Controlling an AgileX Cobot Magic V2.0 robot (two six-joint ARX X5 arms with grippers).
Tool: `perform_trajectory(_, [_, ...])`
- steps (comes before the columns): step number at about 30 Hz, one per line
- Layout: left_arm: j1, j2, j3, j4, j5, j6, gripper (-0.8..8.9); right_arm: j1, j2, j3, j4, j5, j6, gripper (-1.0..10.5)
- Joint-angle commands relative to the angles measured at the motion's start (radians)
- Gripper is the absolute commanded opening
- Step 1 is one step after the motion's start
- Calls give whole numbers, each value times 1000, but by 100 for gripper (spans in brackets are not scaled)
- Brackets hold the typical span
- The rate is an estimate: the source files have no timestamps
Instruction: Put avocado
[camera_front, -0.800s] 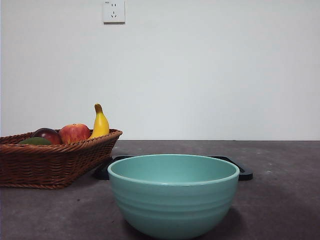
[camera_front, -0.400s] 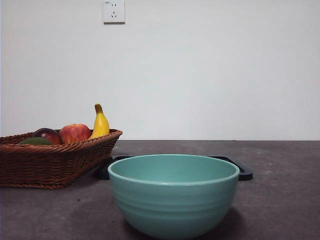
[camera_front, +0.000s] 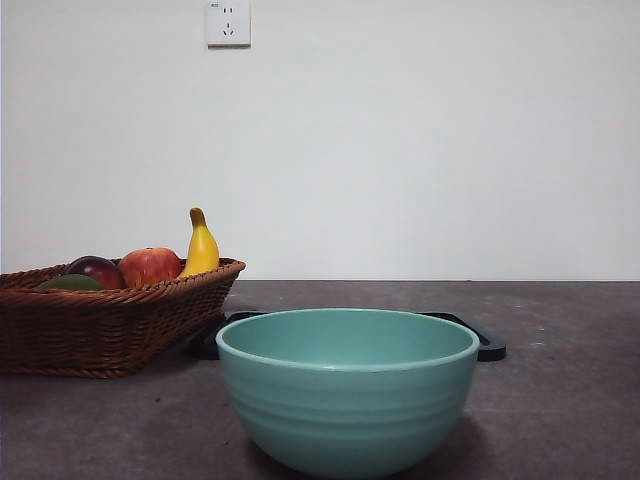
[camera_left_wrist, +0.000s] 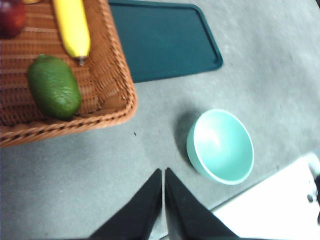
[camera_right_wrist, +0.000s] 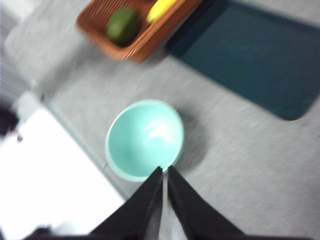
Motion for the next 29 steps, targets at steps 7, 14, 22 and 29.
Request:
perform_trajectory(7, [-8,6,18,-18,4,26,190,49,13,20,2,1,-27,160])
perform_trajectory(14, [-8,10,18,-9,-5,17,386,49,13,20,2,3,-19,402])
perform_trajectory(22, [-14,96,26,82,-107,-5,383,49,13,20,2,3,-10,402])
perform_trajectory(29, [-62,286,82,157,-246,-3,382,49,13,20,3,3,-9,402])
